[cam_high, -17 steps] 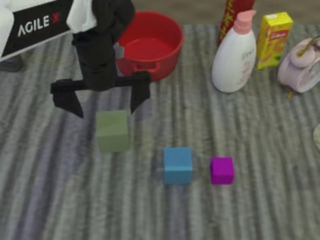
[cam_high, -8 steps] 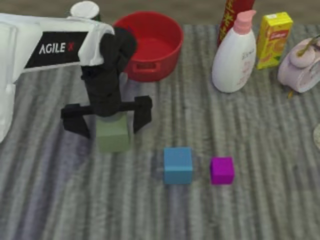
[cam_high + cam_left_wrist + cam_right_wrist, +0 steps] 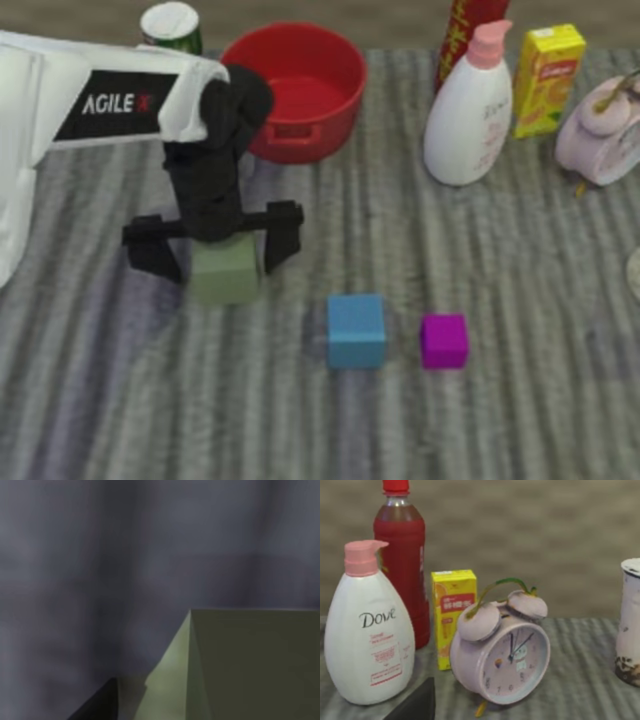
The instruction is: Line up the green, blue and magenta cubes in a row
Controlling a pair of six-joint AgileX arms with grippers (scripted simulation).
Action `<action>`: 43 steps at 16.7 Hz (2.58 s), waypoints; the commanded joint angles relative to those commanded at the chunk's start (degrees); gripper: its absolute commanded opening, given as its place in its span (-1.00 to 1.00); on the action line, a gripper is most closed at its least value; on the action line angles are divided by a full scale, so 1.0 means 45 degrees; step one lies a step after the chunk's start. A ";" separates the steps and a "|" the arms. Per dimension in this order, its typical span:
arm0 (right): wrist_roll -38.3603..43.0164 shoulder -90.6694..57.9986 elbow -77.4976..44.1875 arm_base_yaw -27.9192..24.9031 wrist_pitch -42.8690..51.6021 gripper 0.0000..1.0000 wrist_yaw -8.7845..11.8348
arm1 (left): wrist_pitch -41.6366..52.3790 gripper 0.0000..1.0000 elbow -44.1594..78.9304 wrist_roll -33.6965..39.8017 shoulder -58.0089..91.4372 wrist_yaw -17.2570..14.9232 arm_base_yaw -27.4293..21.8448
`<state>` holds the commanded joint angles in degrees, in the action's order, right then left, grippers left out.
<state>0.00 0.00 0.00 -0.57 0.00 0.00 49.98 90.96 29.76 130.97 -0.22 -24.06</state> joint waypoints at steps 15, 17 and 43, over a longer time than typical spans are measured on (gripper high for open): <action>0.0000 0.0000 0.0000 0.0000 0.0000 1.00 0.0000 | 0.0000 -1.00 0.0000 0.0000 0.0000 0.0000 0.0000; 0.0000 0.0000 0.0000 0.0000 0.0000 1.00 0.0000 | 0.0000 -1.00 0.0000 0.0000 0.0000 0.0000 0.0000; 0.0000 0.0000 0.0000 0.0000 0.0000 1.00 0.0000 | 0.2630 -1.00 -0.1276 0.0752 -0.4026 0.0042 -0.2159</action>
<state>0.00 0.00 0.00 -0.57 0.00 0.00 61.82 85.22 33.14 112.86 -0.03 -33.78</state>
